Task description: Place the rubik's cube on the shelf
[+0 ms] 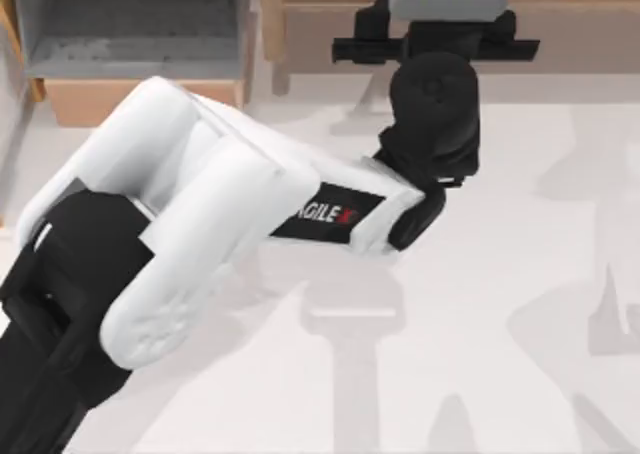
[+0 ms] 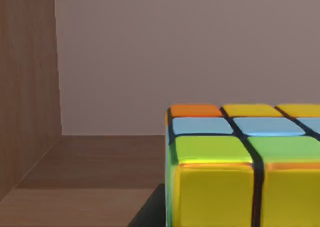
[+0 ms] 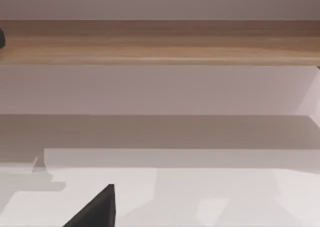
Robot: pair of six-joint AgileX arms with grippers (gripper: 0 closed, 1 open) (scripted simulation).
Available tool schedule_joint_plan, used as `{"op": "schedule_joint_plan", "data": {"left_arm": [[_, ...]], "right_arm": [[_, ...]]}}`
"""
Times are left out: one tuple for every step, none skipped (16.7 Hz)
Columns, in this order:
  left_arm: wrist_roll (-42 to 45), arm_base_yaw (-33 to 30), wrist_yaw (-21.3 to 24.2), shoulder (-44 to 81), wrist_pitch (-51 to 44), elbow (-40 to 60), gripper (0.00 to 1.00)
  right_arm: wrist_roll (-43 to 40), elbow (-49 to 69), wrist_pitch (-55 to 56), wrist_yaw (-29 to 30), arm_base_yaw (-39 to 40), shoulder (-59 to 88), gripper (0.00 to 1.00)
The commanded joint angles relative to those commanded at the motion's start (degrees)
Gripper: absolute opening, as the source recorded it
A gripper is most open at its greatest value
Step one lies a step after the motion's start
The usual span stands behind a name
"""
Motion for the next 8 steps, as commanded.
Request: {"op": "schedule_joint_plan", "data": {"left_arm": [[-0.3, 0.7, 0.7, 1.2, -1.8, 3.2, 0.0], [-0.7, 1.4, 1.5, 2.6, -3.7, 6.9, 0.0], [-1.1, 2.2, 2.3, 4.1, -5.7, 10.8, 0.0], [-1.5, 2.9, 3.1, 5.6, -7.7, 14.3, 0.0], [-1.8, 3.7, 3.8, 7.0, -9.6, 17.2, 0.0], [-2.0, 4.5, 4.4, 8.3, -11.4, 19.6, 0.0], [-2.2, 5.2, 4.9, 9.3, -12.8, 21.3, 0.0], [-2.3, 5.7, 5.1, 10.1, -13.8, 22.4, 0.0]], "right_arm": [[0.0, 0.0, 0.0, 0.0, 0.0, 0.0, 1.0], [0.0, 0.0, 0.0, 0.0, 0.0, 0.0, 1.0], [0.0, 0.0, 0.0, 0.0, 0.0, 0.0, 1.0], [0.0, 0.0, 0.0, 0.0, 0.0, 0.0, 1.0], [0.0, 0.0, 0.0, 0.0, 0.0, 0.0, 1.0], [0.0, 0.0, 0.0, 0.0, 0.0, 0.0, 1.0], [0.0, 0.0, 0.0, 0.0, 0.0, 0.0, 1.0], [0.0, 0.0, 0.0, 0.0, 0.0, 0.0, 1.0]]}}
